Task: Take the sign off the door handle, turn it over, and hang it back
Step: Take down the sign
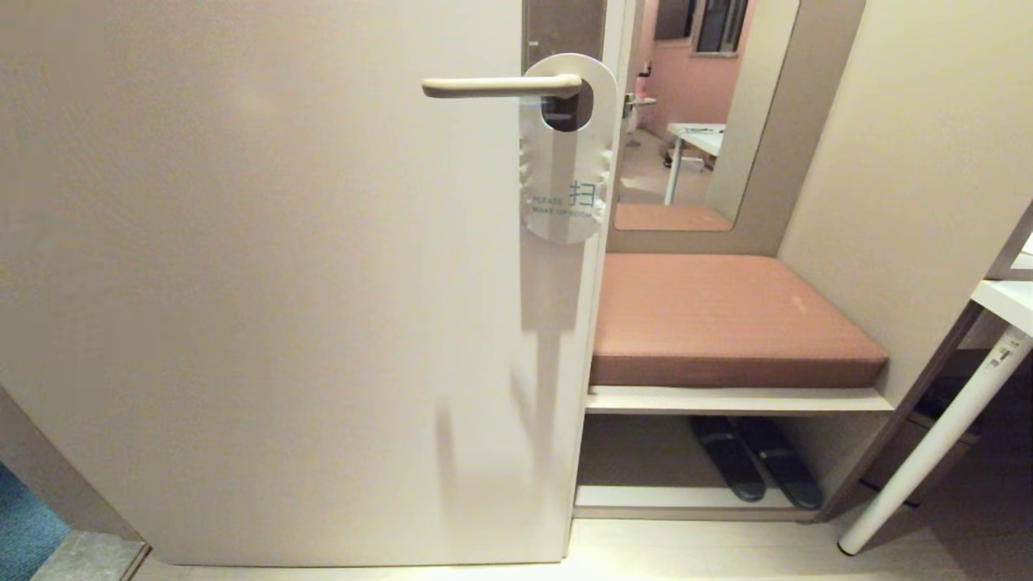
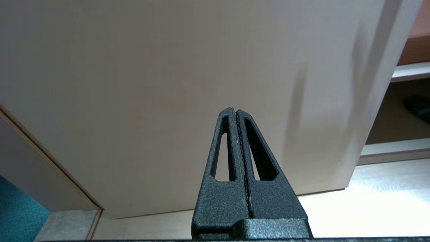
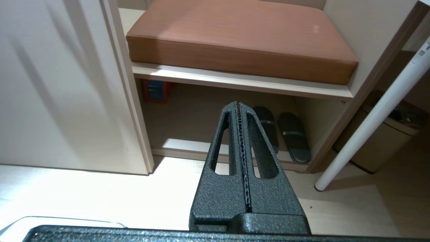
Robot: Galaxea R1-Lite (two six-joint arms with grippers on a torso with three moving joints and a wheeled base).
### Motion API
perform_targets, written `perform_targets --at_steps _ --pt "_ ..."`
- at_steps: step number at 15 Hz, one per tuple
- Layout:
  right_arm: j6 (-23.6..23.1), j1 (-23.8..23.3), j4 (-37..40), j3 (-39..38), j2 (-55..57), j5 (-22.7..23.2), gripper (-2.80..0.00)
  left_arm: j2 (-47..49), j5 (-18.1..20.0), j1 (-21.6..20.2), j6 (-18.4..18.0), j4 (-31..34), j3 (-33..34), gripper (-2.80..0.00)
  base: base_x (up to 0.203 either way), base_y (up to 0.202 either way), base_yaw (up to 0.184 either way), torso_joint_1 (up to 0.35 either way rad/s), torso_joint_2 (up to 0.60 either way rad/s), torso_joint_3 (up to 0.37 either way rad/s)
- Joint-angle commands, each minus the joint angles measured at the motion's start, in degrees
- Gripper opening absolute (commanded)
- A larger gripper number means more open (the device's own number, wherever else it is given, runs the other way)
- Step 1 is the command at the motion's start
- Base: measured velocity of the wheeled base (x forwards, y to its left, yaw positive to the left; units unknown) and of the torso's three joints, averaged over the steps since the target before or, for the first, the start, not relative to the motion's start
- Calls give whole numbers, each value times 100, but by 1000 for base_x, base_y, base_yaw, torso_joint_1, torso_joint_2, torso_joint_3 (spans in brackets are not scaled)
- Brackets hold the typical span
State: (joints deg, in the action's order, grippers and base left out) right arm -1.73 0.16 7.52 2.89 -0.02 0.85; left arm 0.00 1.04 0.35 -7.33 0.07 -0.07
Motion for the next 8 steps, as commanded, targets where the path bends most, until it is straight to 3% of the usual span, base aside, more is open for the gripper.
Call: perform_targets --at_steps 1,5,8 --pt "-3 2 4 1 2 3 -280 9 -11 0 37 -7 4 -280 0 0 0 0 0 0" --pt "-3 2 4 1 2 3 -280 9 -77 1 789 -11 7 -280 0 0 0 0 0 0" --pt "-3 2 4 1 2 3 -280 9 -227 0 1005 -25 7 -280 0 0 0 0 0 0"
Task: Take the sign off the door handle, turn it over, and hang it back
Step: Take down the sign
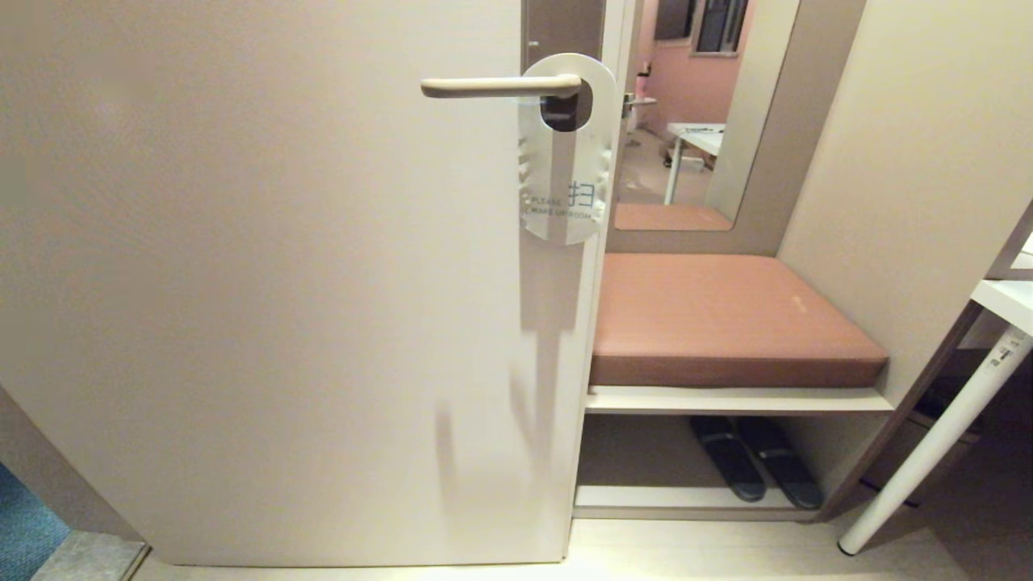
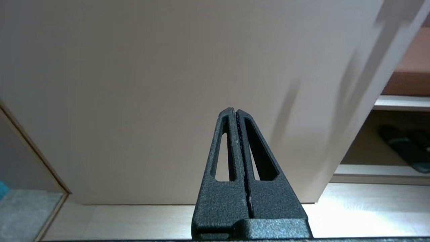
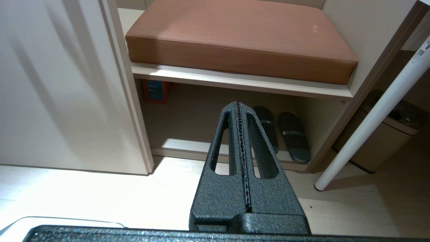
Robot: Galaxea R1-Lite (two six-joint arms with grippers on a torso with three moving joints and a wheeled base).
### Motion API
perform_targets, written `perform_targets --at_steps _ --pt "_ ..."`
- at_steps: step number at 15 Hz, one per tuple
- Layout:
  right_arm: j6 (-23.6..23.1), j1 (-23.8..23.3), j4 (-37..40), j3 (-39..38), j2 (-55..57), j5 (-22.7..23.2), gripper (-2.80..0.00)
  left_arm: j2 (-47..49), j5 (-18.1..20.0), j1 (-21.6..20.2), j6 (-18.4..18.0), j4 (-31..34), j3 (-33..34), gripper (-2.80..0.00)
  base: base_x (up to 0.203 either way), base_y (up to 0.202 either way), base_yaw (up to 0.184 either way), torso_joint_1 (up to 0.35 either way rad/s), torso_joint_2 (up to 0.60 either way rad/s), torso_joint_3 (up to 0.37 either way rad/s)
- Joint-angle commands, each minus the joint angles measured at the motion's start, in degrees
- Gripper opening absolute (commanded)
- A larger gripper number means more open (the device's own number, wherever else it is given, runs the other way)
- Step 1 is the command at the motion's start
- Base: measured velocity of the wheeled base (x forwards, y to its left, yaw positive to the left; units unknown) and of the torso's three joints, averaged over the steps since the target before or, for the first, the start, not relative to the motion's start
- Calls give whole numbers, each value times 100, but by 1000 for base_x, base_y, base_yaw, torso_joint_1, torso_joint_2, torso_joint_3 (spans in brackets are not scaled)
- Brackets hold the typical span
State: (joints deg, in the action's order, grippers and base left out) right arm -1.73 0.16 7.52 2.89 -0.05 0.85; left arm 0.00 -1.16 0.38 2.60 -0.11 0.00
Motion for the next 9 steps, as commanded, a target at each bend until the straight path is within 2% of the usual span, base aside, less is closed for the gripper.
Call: perform_targets --at_steps 1,5,7,9 --pt "-3 2 4 1 5 3 -280 9 -7 -2 13 -7 0 -280 0 0 0 0 0 0" --pt "-3 2 4 1 5 3 -280 9 -7 0 21 -7 0 -280 0 0 0 0 0 0" --pt "-149 2 -5 1 5 44 -280 9 -7 -3 21 -7 -6 -280 0 0 0 0 0 0" --pt "18 2 -5 1 5 12 -280 9 -7 5 21 -7 -8 -280 0 0 0 0 0 0"
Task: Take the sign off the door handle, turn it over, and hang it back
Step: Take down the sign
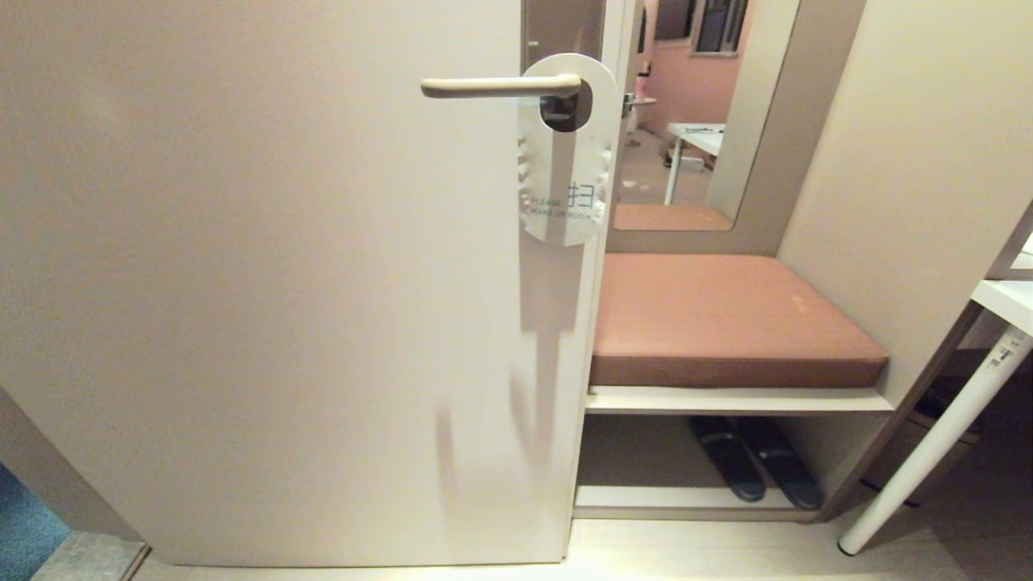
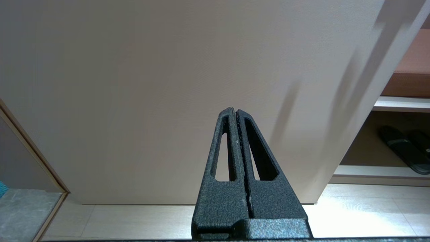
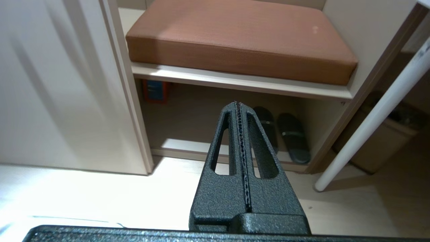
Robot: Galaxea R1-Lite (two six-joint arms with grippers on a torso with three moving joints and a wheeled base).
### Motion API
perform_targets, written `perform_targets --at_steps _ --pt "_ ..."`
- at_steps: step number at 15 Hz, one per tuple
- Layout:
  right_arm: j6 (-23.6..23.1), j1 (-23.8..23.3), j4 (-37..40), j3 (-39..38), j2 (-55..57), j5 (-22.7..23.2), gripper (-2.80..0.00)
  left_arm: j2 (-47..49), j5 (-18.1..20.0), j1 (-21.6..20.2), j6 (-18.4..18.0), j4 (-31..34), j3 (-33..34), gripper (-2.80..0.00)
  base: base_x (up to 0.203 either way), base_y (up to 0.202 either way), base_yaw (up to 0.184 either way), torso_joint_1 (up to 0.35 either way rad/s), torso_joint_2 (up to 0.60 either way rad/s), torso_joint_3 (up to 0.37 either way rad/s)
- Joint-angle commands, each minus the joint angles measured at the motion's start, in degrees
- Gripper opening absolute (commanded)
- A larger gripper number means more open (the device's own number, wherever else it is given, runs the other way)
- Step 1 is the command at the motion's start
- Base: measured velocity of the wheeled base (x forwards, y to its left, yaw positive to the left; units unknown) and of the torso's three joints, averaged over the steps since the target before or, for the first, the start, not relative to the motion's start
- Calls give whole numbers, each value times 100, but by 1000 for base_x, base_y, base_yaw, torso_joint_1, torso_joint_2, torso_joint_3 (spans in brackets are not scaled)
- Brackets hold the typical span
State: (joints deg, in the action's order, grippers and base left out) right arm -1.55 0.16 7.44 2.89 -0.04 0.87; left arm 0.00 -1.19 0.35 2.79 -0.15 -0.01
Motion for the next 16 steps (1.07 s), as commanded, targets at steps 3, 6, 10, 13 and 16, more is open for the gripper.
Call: perform_targets --at_steps 3,6,10,13,16 --pt "58 2 3 1 4 1 -280 9 -4 1 2 -3 1 -280 0 0 0 0 0 0" --pt "32 2 12 10 4 6 -280 9 -4 0 2 -3 1 -280 0 0 0 0 0 0" --pt "16 2 60 362 275 128 -280 9 -4 1 2 -3 1 -280 0 0 0 0 0 0" --pt "0 2 23 1150 1283 181 -280 9 -4 6 2 -3 1 -280 0 0 0 0 0 0" --pt "-9 0 9 2558 2541 164 -280 9 -4 0 2 -3 1 -280 0 0 0 0 0 0"
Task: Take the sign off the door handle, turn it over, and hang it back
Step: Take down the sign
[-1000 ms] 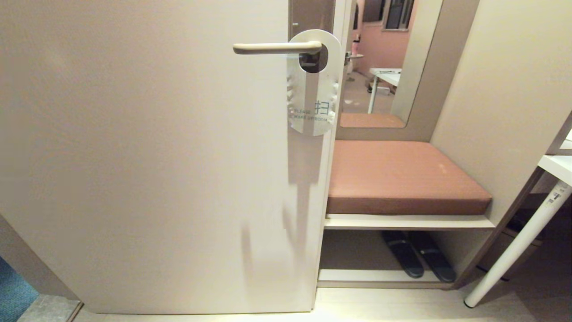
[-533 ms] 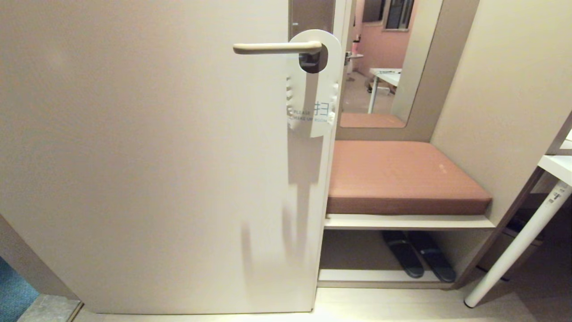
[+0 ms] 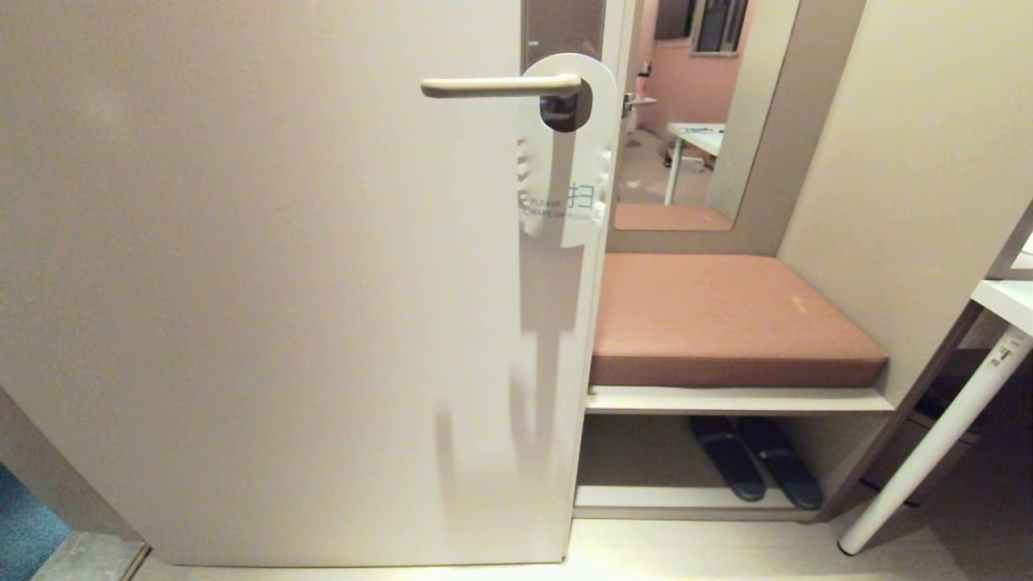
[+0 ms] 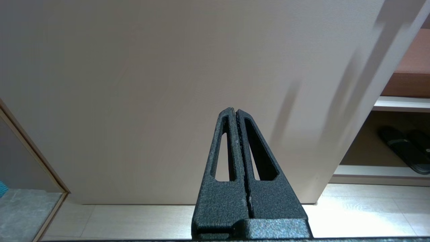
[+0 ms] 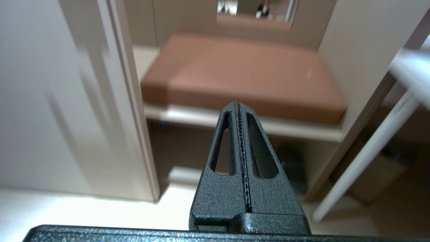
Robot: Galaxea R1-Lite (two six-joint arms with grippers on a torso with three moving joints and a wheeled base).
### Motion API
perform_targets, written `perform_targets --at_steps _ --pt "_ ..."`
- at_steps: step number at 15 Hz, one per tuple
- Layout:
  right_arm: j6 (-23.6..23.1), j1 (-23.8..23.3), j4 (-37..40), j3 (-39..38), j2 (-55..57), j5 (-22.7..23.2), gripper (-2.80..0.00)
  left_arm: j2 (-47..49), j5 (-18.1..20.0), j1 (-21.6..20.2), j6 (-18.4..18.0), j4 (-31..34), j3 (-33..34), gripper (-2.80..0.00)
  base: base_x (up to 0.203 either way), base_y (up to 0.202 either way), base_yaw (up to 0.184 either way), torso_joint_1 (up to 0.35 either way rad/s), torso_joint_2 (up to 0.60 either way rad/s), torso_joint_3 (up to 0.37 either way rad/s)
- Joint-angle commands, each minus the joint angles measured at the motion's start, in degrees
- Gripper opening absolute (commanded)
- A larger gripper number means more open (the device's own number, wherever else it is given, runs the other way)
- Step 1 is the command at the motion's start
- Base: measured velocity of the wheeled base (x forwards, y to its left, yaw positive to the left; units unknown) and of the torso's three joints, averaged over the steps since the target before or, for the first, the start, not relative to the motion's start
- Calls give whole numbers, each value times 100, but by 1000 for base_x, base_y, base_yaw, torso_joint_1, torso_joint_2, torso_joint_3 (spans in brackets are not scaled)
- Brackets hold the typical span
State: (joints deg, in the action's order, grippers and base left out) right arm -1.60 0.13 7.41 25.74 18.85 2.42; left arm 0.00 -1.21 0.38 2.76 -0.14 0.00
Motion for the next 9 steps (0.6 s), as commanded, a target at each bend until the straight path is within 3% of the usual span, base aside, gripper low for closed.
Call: perform_targets --at_steps 1,7,9 --pt "-5 0 9 737 1097 -20 -280 9 -2 5 6 -4 0 -280 0 0 0 0 0 0" --pt "16 3 -44 2575 3317 -17 -280 9 -2 -3 6 -4 0 -280 0 0 0 0 0 0" --pt "29 6 -312 2836 3891 375 -280 9 -2 -3 6 -4 0 -280 0 0 0 0 0 0"
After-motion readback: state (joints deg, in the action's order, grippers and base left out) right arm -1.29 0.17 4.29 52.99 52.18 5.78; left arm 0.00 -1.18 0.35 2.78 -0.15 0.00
